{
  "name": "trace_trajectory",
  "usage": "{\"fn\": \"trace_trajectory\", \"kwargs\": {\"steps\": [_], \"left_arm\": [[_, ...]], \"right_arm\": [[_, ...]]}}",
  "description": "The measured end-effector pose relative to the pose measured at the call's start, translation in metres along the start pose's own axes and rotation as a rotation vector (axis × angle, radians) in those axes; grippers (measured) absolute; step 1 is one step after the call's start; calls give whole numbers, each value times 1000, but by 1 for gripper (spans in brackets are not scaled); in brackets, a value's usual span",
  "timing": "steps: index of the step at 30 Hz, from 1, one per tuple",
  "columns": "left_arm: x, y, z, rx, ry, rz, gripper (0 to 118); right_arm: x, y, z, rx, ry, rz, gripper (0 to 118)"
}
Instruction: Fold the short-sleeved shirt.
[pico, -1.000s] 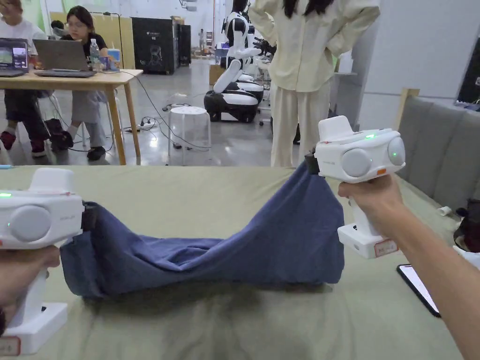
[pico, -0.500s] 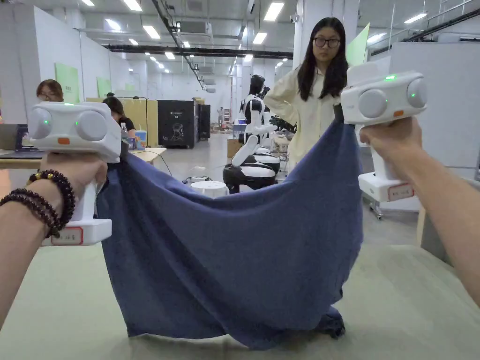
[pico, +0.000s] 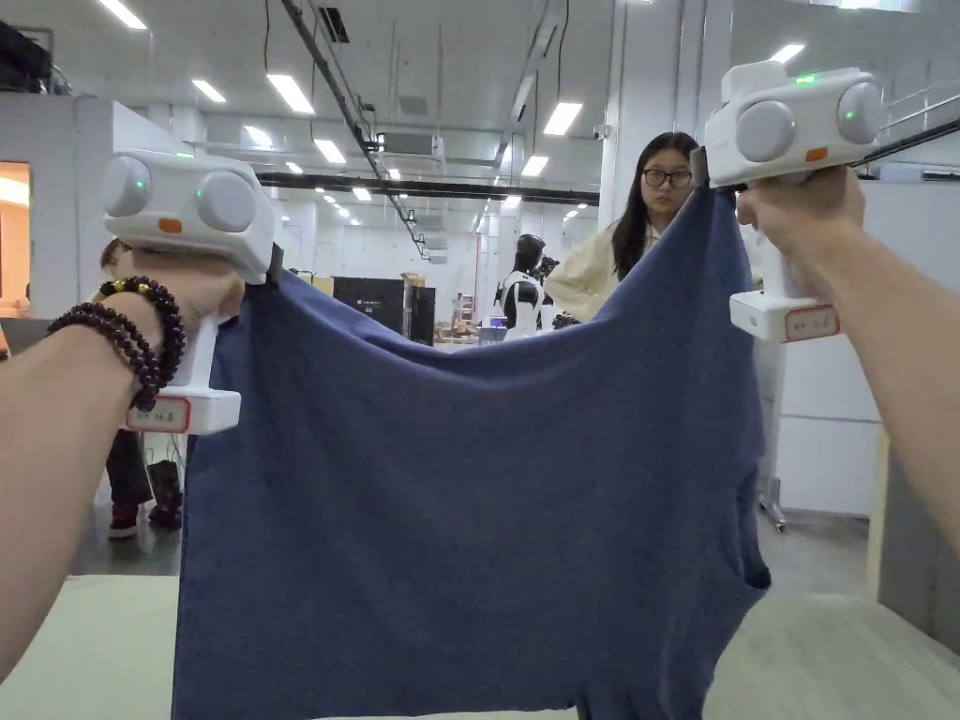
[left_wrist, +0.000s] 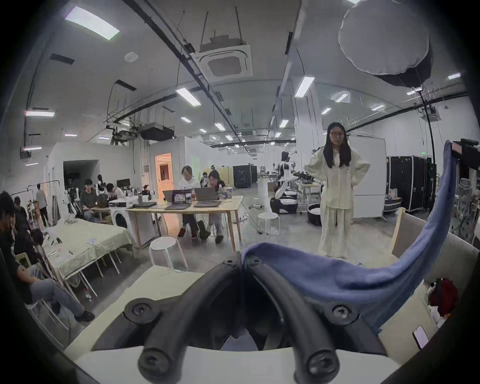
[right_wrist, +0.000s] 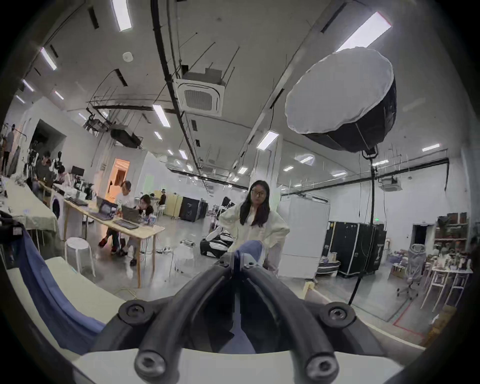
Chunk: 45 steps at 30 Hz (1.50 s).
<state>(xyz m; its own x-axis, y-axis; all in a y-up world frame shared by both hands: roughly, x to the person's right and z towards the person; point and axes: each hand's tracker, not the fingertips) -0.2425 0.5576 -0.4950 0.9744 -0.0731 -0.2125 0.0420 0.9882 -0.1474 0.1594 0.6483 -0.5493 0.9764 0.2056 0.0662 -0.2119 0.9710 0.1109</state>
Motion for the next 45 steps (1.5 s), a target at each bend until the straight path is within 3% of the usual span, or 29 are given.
{"fn": "trace_trajectory", "kwargs": {"steps": [7, 10, 17, 28, 38, 45], "left_arm": [[-5, -6, 5, 5, 9, 24, 0], [-2, -18, 1, -9, 10, 20, 0], [7, -77, -15, -79, -23, 27, 0], [12, -151, -27, -200, -54, 35, 0], [-12, -200, 69, -220, -75, 14, 0], [-38, -278, 163, -257, -123, 8, 0]], "right_arm": [[2, 6, 1, 10, -2, -22, 3], [-3, -6, 4, -6, 3, 15, 3], [-13, -68, 0, -81, 40, 40, 3], [-21, -147, 11, -180, 92, 4, 3], [7, -184, 124, -228, 124, -9, 3], [22, -230, 244, -288, 191, 39, 3]]}}
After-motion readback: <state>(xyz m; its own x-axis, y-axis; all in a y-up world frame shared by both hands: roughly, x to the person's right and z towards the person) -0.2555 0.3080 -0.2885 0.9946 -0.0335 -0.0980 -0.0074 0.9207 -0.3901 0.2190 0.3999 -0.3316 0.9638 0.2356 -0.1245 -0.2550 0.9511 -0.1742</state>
